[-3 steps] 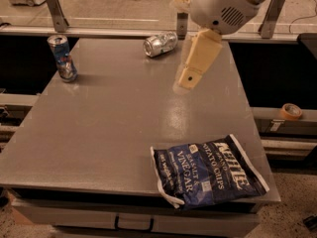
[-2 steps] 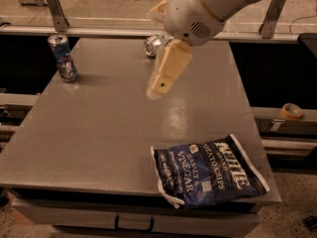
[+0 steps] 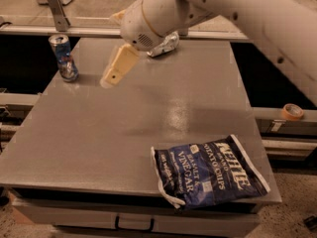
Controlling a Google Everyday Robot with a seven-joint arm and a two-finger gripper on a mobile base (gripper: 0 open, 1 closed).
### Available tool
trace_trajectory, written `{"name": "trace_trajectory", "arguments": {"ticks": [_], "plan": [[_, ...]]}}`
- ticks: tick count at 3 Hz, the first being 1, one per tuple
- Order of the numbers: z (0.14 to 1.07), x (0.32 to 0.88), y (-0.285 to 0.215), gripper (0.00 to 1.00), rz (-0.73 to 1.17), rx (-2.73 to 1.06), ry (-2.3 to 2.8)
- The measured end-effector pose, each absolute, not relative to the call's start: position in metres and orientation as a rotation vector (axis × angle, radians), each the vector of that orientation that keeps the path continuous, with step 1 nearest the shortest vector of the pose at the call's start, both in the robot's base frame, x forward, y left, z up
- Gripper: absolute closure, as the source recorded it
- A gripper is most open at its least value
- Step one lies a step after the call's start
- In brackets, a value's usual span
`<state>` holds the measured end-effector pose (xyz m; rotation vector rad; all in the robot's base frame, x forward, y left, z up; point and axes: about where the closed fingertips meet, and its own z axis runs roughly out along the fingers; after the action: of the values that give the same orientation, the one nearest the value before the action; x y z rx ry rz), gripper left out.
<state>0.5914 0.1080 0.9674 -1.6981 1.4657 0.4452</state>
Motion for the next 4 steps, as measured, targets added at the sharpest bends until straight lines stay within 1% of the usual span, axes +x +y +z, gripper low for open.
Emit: {"name": "trace_trajectory", "arguments": {"ticks": [1,2,4], "plan": [[0.948,0.636,0.153,0.0,0.506,-1.626,1.434],[0.933,0.666,0.189,0.0,0.587,-1.55,1.445],[0.904,0.693,0.256,0.0,0.7,-1.436,1.561]]}}
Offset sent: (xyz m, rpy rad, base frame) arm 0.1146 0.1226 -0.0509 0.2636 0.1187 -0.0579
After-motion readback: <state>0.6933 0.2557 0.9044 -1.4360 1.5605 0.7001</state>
